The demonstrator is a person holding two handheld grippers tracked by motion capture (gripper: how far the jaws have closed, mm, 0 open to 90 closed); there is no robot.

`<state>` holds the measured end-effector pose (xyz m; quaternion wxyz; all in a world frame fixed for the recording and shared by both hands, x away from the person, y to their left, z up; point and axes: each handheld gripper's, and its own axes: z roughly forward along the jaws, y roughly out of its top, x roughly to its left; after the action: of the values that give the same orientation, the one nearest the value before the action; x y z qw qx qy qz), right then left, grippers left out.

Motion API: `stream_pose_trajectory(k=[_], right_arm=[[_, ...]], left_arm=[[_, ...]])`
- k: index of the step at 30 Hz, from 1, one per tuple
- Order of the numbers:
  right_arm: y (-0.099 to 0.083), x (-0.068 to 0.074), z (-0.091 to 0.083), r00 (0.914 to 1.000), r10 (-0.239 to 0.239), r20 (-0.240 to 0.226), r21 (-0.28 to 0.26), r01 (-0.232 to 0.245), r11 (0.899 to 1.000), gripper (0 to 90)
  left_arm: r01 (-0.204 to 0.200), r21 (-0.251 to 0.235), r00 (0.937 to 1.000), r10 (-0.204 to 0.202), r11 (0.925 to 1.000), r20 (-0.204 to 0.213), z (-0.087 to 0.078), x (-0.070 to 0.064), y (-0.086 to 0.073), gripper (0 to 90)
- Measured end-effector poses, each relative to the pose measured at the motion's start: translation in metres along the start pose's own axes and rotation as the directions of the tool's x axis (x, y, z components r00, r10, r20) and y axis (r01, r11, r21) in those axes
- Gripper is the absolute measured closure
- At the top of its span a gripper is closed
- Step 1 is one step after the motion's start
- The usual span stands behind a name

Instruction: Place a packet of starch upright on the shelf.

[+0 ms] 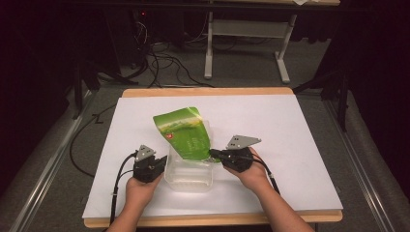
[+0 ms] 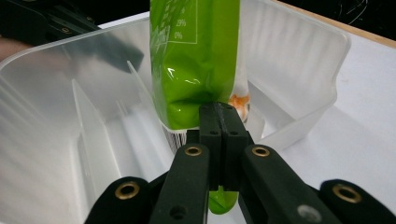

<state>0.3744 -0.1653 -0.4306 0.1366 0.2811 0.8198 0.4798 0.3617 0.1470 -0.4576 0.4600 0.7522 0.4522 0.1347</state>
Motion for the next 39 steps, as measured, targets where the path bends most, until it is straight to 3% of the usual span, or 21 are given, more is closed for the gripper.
stream_pose_trajectory(k=[6, 12, 14, 22, 25, 29, 33, 36, 39], right_arm=[[0.005, 0.004, 0.012, 0.9999, -0.012, 0.006, 0.023, 0.012, 1.0, 90.0], [0.013, 0.012, 0.031, 0.9988, -0.048, 0.012, 0.089, 0.047, 0.995, 90.0], [0.012, 0.009, 0.031, 0.9996, -0.028, -0.004, 0.089, 0.028, 0.996, 90.0], [0.0, 0.006, 0.032, 0.9999, -0.011, 0.006, 0.134, 0.01, 0.991, 90.0], [0.004, 0.007, 0.021, 0.9994, -0.016, 0.031, 0.098, 0.013, 0.995, 90.0], [0.014, 0.001, 0.0, 0.9988, 0.028, 0.04, -0.007, -0.028, 1.0, 76.4], [0.031, 0.0, -0.015, 0.9971, 0.063, 0.041, -0.115, -0.058, 0.992, 57.6], [0.041, 0.002, -0.012, 0.9951, 0.08, 0.057, -0.136, -0.072, 0.988, 47.2], [0.047, -0.002, -0.001, 0.9932, 0.106, 0.049, -0.121, -0.099, 0.988, 46.3]], left_arm=[[0.009, -0.002, 0.9999, -0.009, 1.0, 0.011, 0.0, 0.001, 0.0, 90.0], [0.011, -0.003, 0.9998, -0.011, 0.9999, 0.017, -0.001, 0.001, -0.001, 90.0], [0.011, -0.005, 0.9997, -0.011, 0.9999, 0.021, -0.001, 0.0, -0.002, 90.0], [0.003, -0.001, 0.9999, -0.003, 1.0, 0.01, -0.002, -0.003, -0.002, 90.0], [0.009, -0.01, 0.9999, -0.009, 0.9999, -0.014, -0.005, -0.002, -0.001, 90.0], [0.019, -0.039, 0.9979, -0.021, 0.999, -0.061, -0.015, 0.006, 0.0, 86.5], [0.015, -0.059, 0.9952, -0.021, 0.9981, -0.096, -0.024, 0.012, 0.001, 82.1], [0.02, -0.073, 0.9937, -0.028, 0.9971, -0.109, -0.03, 0.015, 0.001, 77.1], [0.017, -0.083, 0.9936, -0.026, 0.9964, -0.11, -0.033, 0.015, 0.001, 75.1]])
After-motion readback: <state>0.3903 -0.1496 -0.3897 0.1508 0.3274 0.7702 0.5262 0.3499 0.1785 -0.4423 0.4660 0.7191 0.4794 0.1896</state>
